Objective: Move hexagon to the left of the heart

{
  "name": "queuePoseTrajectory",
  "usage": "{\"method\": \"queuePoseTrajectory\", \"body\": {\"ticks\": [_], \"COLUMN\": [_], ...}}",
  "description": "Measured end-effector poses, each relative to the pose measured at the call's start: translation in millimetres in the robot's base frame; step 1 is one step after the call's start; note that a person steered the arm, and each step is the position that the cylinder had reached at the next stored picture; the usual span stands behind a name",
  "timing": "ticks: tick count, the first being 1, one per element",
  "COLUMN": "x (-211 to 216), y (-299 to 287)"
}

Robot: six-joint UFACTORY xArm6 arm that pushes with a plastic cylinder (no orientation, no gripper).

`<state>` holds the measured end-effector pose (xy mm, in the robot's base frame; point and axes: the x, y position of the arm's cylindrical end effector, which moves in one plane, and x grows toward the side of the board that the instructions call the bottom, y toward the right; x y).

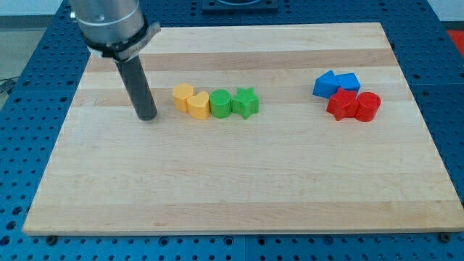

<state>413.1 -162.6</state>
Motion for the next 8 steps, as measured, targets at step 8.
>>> {"method": "queuePoseTrajectory", "body": {"ticks": [8], "x": [-63], "y": [80]}}
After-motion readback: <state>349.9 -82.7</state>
